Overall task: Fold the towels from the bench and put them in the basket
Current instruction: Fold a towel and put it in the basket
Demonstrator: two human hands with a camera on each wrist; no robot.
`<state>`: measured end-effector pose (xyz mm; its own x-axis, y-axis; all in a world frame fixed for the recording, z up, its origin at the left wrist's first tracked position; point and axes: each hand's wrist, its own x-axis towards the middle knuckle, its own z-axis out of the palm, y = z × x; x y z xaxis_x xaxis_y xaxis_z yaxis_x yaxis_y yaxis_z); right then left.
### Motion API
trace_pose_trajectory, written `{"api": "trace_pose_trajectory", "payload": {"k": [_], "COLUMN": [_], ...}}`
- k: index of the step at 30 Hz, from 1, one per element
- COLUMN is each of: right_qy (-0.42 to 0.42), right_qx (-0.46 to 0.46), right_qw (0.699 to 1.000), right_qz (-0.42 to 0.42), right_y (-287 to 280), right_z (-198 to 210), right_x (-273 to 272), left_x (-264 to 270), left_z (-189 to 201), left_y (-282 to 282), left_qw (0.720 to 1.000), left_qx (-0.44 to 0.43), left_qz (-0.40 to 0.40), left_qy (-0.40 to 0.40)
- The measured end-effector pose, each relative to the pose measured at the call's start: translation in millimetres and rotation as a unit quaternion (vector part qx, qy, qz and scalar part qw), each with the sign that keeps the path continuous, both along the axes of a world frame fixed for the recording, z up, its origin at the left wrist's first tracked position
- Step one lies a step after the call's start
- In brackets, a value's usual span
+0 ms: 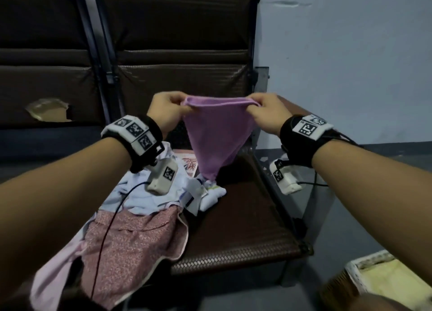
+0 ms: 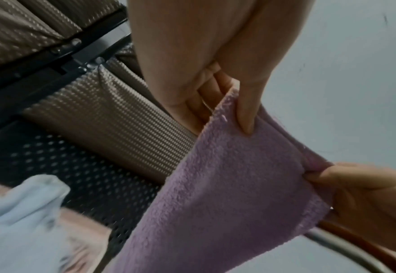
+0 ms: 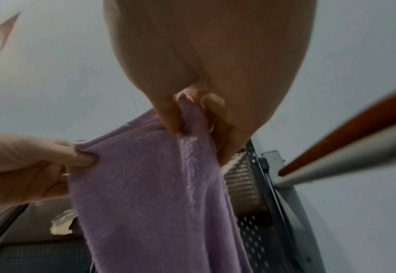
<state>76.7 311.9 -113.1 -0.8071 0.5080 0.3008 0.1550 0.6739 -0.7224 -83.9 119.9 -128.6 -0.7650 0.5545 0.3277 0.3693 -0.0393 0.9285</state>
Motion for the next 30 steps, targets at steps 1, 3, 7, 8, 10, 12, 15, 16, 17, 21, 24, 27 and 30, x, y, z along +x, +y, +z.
{"api": "trace_pose_trajectory", "payload": {"k": [1, 3, 7, 8, 10, 12, 15, 16, 17, 21, 24, 27, 30], "right_qy": [-0.022, -0.081, -0.277, -0.321, -0.373, -0.378, -0.345, -0.321, -0.291, -0.215, -0.220, -0.211, -0.210], "right_qx": [-0.004, -0.011, -0.081, -0.116, -0.164, -0.182, -0.183, -0.176, -0.159, -0.078, -0.052, -0.048, -0.042], "right_qw": [1.000, 0.997, 0.956, 0.938, 0.912, 0.907, 0.920, 0.931, 0.943, 0.969, 0.967, 0.965, 0.966], "right_qz": [0.007, 0.017, 0.060, 0.063, 0.054, 0.039, 0.019, 0.008, -0.009, -0.090, -0.116, -0.149, -0.147], "right_y": [-2, -6, -19, -24, -30, -32, -23, -20, -17, -2, 7, 15, 17], "right_z": [-11, -33, -77, -88, -105, -115, -123, -124, -126, -129, -134, -144, -154], "right_x": [6, 19, 49, 56, 64, 66, 62, 59, 56, 30, 8, -6, -11], "left_x": [6, 18, 42, 47, 57, 61, 56, 52, 50, 32, 17, 4, -4], "left_z": [-13, -39, -80, -88, -97, -101, -106, -110, -113, -136, -149, -158, -167], "left_y": [-6, -21, -47, -51, -53, -50, -36, -29, -22, 12, 34, 51, 58], "left_qw": [0.999, 0.992, 0.928, 0.903, 0.860, 0.845, 0.880, 0.900, 0.919, 0.966, 0.972, 0.974, 0.970], "left_qx": [-0.032, -0.099, -0.284, -0.324, -0.379, -0.404, -0.387, -0.364, -0.332, -0.227, -0.219, -0.201, -0.216], "left_qz": [-0.008, -0.053, -0.200, -0.234, -0.285, -0.292, -0.226, -0.190, -0.152, -0.031, 0.040, 0.085, 0.093], "left_qy": [-0.010, -0.056, -0.132, -0.156, -0.189, -0.195, -0.159, -0.147, -0.145, -0.120, -0.070, -0.055, -0.068]}}
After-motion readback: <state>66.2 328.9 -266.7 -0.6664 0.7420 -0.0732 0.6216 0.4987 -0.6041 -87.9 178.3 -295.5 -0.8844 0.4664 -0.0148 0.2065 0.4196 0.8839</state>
